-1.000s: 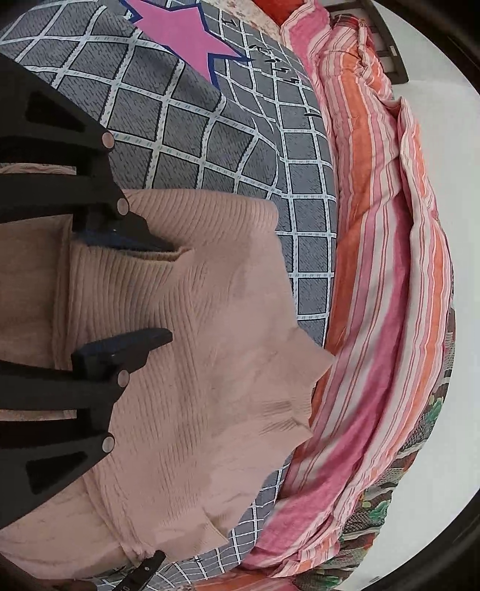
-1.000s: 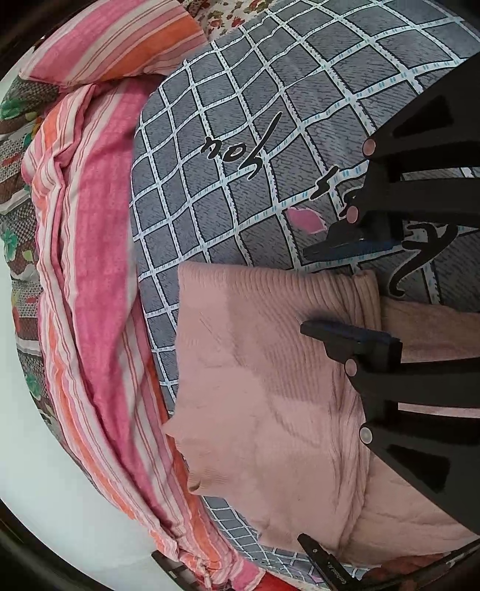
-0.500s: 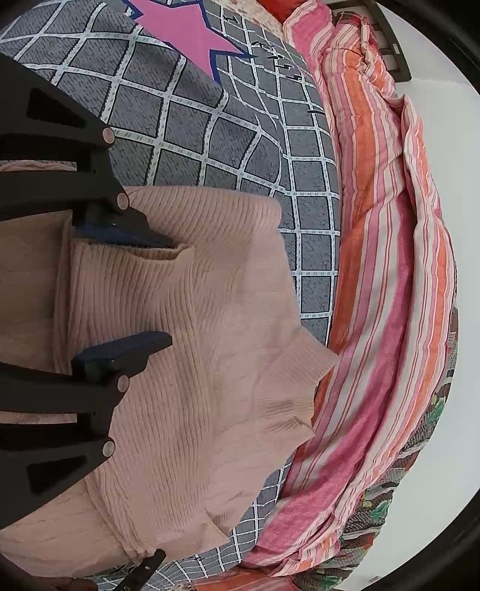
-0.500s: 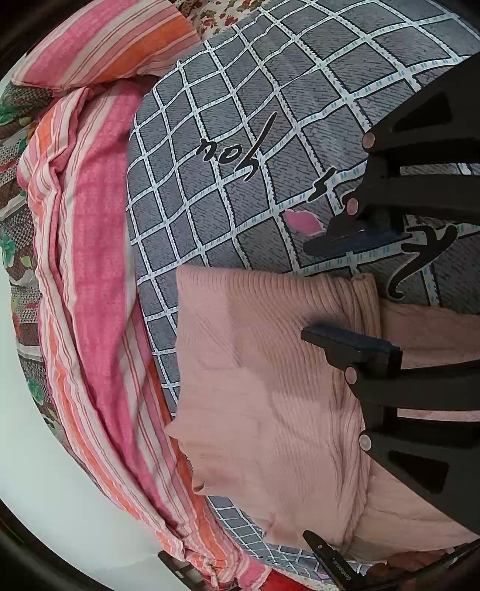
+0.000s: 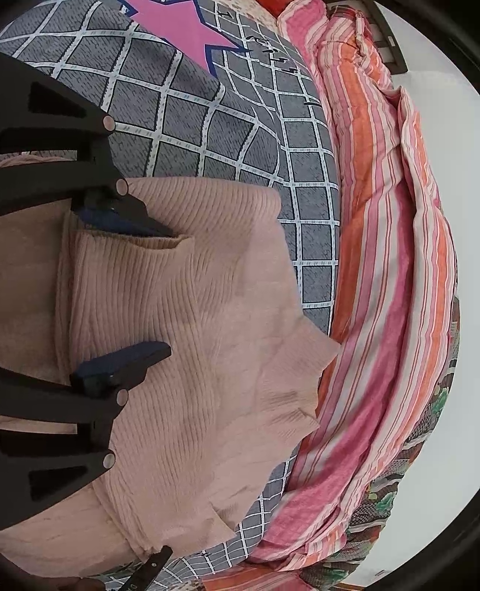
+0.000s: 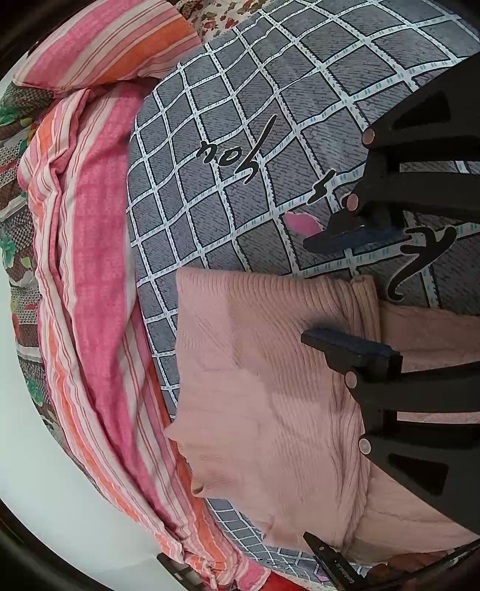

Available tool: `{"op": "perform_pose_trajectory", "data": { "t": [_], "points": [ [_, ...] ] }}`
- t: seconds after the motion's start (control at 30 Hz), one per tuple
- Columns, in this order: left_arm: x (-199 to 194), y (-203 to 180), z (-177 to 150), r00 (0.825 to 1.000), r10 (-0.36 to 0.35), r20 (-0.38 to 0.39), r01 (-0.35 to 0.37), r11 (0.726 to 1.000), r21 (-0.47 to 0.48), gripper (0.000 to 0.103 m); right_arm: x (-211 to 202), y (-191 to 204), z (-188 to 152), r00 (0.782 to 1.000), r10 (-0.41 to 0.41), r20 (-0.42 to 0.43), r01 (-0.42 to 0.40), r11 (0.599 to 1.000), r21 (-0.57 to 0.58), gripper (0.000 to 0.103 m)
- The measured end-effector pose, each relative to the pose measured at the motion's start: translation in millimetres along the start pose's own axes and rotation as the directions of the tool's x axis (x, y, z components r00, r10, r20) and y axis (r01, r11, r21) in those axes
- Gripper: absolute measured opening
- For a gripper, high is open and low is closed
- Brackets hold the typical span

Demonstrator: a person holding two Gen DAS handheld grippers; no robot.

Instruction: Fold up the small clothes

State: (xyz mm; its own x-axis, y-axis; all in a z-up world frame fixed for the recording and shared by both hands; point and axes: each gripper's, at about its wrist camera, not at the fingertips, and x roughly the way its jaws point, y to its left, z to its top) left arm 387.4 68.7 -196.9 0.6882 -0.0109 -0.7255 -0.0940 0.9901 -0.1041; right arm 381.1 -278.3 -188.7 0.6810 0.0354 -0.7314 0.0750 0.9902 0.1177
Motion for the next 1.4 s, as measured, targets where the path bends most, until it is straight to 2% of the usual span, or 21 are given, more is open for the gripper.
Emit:
{"op": "perform_pose_trajectory", "data": {
  "t": [1.4],
  "points": [
    [-2.8, -4.3, -4.0, 1.0, 0.001, -0.005, -0.001, 1.0, 0.03, 0.063, -1.1, 1.3, -3.0, 1.0, 0.003, -0.004, -0.003, 1.0, -0.018, 0.045]
  ]
}}
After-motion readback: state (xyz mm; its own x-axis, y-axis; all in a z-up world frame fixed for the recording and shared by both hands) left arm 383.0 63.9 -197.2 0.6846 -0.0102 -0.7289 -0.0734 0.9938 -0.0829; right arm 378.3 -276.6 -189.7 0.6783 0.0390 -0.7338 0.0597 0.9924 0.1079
